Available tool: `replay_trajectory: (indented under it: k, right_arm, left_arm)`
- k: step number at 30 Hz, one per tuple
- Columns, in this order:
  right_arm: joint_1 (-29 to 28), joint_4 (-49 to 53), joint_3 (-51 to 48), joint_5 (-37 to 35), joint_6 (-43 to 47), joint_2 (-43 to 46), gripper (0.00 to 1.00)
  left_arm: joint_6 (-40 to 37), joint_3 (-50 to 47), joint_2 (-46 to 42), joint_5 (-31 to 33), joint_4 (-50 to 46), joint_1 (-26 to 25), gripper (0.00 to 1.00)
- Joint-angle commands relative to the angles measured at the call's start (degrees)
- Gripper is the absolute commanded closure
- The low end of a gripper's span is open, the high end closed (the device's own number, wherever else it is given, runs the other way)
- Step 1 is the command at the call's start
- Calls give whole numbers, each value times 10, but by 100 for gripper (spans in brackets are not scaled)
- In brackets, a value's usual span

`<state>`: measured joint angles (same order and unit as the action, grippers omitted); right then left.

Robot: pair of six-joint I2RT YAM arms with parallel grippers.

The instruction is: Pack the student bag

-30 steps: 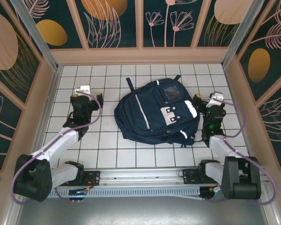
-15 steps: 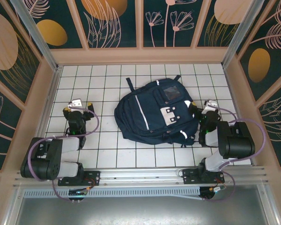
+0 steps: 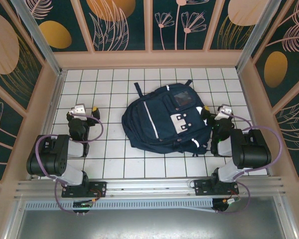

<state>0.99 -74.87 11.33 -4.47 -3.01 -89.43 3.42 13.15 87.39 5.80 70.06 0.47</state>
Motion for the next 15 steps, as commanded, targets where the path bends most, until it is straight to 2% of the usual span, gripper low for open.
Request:
replay_trajectory:
  k: [1,15]
  right_arm:
    - [-5,-28,4,-16,14,-2,1]
    - [-5,-27,5,-15,14,-3,1]
  left_arm:
    - [11,6,-1,-23,26,4,1]
    - [11,6,-3,-24,26,4,1]
